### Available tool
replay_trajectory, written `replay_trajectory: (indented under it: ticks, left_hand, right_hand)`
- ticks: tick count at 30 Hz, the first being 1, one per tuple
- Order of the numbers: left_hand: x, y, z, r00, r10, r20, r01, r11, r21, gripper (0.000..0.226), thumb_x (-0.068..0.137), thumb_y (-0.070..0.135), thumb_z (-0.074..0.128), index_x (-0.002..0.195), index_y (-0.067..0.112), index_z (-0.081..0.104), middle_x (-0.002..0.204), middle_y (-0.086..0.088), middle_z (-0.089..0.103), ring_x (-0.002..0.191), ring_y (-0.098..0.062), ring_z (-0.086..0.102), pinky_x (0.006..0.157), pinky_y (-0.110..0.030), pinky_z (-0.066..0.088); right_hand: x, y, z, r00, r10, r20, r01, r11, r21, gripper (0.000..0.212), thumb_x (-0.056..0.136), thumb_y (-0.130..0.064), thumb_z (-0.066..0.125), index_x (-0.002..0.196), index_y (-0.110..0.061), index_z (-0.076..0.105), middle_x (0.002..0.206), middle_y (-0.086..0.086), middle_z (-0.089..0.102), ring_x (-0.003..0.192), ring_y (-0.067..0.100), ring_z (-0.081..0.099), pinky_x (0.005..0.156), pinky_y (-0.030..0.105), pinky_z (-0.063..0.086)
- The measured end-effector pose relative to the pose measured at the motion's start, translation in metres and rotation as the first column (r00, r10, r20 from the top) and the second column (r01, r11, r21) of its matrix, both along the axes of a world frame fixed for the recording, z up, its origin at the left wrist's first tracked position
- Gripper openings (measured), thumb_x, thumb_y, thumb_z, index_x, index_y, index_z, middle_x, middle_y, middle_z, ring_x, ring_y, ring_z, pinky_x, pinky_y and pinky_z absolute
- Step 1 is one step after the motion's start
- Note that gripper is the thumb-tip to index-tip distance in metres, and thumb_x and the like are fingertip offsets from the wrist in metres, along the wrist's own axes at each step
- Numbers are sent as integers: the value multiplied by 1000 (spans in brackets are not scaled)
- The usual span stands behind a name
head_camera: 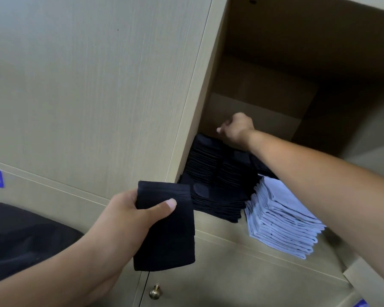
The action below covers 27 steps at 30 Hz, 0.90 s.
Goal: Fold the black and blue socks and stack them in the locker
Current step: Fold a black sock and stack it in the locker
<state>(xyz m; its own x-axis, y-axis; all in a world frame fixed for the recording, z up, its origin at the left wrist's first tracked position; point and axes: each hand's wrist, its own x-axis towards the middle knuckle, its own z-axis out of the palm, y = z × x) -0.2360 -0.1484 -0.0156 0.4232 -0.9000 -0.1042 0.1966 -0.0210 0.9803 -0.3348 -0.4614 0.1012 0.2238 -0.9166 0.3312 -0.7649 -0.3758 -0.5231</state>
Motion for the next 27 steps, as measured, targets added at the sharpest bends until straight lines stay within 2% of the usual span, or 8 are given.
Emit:
replay_trajectory:
  ticks: [3,6,10,12,17,22,27]
  left_hand:
    - [-2,1,1,1000,-13,4,13,1000,6,12,89,15,74,100,15,77,95,-9,80,89,-30,77,90,-53,58]
    - [-5,1,4,1000,-12,13,12,1000,11,12,90,16,73,102,16,77,95,-8,80,90,-29,77,92,-53,57]
    - [-11,0,7,1000,-24,9,24,1000,7,14,92,19,71,105,17,76,97,-6,80,93,-28,77,95,-53,56]
    - [-15,-1,9,999,-31,15,31,1000,1,16,93,19,71,108,17,75,98,-4,80,94,-26,77,96,-51,56]
    - [-25,-4,15,997,-59,42,61,998,-30,14,96,18,68,108,18,74,98,-3,80,91,-21,77,90,-44,58]
    - [-28,-14,12,996,-46,72,47,999,-22,21,94,24,71,115,19,71,103,-1,79,99,-24,75,95,-51,57]
    - [-34,-26,9,998,-31,51,33,999,-29,20,95,24,70,115,20,70,104,-2,79,100,-26,74,92,-53,58]
  right_hand:
    - [-9,9,22,997,31,-70,-34,998,-50,38,90,-33,76,119,-8,69,125,10,66,119,26,60,96,26,46]
    - [-23,19,33,994,67,-86,-75,993,-86,26,91,-29,75,111,-12,73,118,7,68,114,22,61,93,27,48]
    - [-48,42,38,986,161,-35,-164,981,-100,10,92,-18,72,98,-12,77,96,-4,70,100,12,62,85,21,44]
    - [-60,53,34,981,193,18,-191,978,-88,6,91,-16,72,92,-12,76,83,-10,68,88,9,63,82,23,47]
    - [-85,81,13,955,220,200,-233,972,42,11,90,-11,69,82,-17,74,83,-6,73,71,12,66,68,26,54]
    - [-102,126,-16,919,236,316,-312,925,217,11,97,-15,65,99,-8,73,98,10,77,76,15,69,64,23,53]
    - [-111,165,-54,888,251,385,-397,841,367,26,101,-38,60,107,-15,70,101,2,78,88,14,74,60,23,54]
